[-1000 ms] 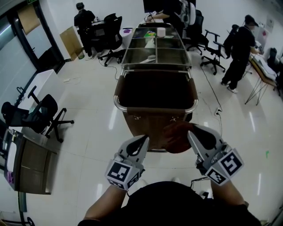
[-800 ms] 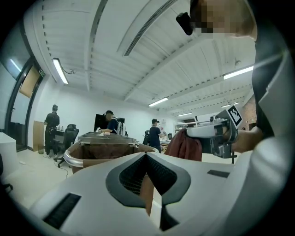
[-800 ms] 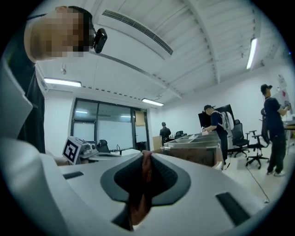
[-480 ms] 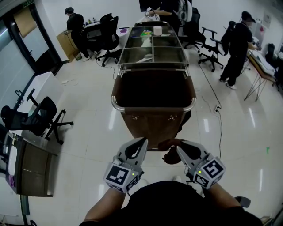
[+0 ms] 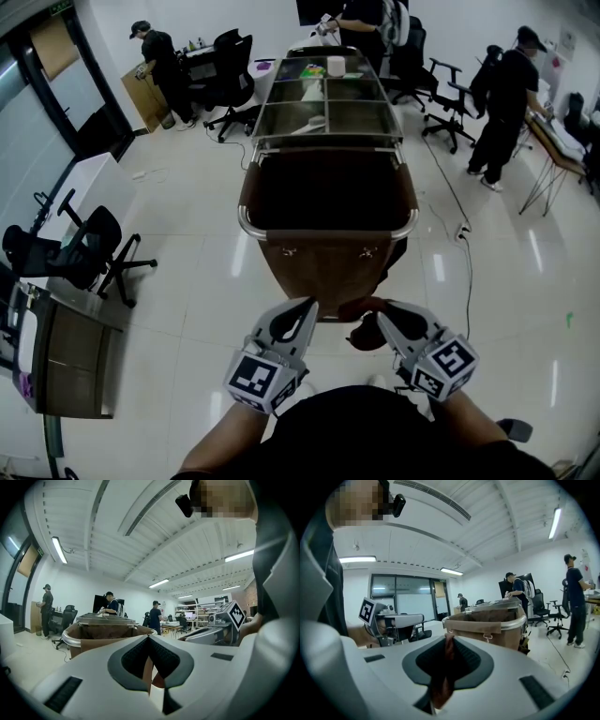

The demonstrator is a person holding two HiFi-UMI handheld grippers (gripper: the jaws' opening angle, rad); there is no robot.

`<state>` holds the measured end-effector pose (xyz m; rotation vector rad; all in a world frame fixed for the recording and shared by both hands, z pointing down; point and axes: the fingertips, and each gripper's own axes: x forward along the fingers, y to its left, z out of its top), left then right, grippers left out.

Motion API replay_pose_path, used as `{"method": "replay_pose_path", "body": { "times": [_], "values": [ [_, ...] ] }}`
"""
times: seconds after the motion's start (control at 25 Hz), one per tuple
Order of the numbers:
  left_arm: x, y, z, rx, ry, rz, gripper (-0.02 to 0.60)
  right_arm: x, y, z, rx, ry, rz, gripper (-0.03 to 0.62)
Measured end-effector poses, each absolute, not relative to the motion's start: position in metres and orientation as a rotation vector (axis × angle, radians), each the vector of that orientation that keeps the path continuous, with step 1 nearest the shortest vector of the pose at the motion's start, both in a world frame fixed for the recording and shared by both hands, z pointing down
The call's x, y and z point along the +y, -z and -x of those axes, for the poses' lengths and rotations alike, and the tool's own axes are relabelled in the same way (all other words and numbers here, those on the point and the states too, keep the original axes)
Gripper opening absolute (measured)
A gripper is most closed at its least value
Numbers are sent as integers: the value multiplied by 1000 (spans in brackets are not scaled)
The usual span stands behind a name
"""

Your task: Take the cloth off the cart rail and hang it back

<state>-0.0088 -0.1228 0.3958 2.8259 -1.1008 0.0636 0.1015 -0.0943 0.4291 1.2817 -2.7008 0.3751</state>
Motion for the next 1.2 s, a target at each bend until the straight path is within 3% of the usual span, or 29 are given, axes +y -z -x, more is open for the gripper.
{"method": "replay_pose_path", "body": {
  "times": [1.2],
  "values": [
    [-130,-403,12,-1143,-72,-2803,0,-97,-431,-103,-2697,-386,-1287,63]
  ]
}}
